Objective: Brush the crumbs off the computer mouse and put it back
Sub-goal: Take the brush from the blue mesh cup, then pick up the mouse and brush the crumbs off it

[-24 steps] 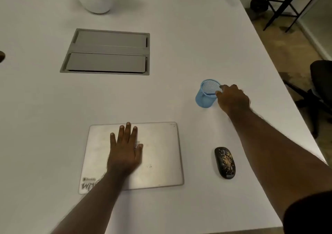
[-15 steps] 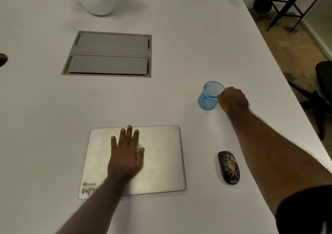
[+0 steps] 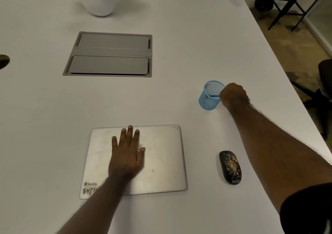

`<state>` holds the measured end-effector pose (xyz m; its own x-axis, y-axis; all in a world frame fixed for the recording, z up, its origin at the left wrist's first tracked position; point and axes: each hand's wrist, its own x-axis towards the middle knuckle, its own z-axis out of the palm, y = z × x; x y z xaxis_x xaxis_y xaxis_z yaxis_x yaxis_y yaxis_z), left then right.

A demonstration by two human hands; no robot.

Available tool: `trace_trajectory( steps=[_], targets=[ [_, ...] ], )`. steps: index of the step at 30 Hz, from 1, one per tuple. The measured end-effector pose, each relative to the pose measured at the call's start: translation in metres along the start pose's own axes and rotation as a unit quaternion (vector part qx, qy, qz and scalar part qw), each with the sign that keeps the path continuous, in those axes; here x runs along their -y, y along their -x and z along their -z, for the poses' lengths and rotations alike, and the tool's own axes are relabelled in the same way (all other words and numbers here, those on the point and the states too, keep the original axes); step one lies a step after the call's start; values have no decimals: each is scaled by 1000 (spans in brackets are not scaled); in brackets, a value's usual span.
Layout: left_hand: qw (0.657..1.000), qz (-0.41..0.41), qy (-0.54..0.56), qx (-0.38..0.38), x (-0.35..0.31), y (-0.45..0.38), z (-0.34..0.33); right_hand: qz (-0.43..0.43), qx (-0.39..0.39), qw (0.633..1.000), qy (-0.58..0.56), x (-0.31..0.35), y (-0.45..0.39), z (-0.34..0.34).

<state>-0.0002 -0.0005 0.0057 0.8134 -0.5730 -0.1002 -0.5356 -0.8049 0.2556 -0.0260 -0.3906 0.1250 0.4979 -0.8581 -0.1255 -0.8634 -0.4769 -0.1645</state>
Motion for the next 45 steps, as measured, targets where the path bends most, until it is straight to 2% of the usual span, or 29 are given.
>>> trace_trajectory(
  steps=[5, 7, 10, 12, 15, 18, 21, 23, 26, 29, 31, 38, 45],
  targets=[
    [1000, 1, 3, 3, 0, 0, 2, 90, -31, 995, 35, -19, 4, 9],
    [1000, -1, -3, 2, -2, 0, 3, 106, -44, 993, 5, -34, 9, 19],
    [1000, 4, 7, -3, -6, 0, 8, 64, -54, 987, -139, -62, 28, 32],
    [1000, 11, 26, -4, -13, -2, 13, 30, -42, 970, -239, -86, 48, 32],
    [997, -22, 70, -19, -38, -3, 23, -45, 5, 930, -365, -127, 89, 14],
    [982, -78, 169, -42, -90, 0, 28, -115, 59, 881, -456, -158, 135, -16],
    [957, -90, 277, -19, -153, 11, 22, -174, 79, 839, -510, -176, 170, -42],
    [933, -61, 351, 48, -191, 21, 15, -198, 85, 809, -548, -181, 183, -54],
    [892, 43, 406, 194, -231, 30, 0, -216, 96, 769, -594, -181, 191, -63],
    [828, 164, 455, 285, -255, 29, -8, -215, 100, 765, -599, -178, 192, -65],
    [796, 202, 486, 298, -265, 30, -12, -219, 100, 766, -595, -177, 192, -66],
    [757, 255, 533, 280, -278, 29, -23, -230, 99, 756, -605, -182, 193, -70],
    [675, 254, 618, 313, -276, 35, -21, -219, 91, 764, -600, -187, 204, -57]
  ],
)
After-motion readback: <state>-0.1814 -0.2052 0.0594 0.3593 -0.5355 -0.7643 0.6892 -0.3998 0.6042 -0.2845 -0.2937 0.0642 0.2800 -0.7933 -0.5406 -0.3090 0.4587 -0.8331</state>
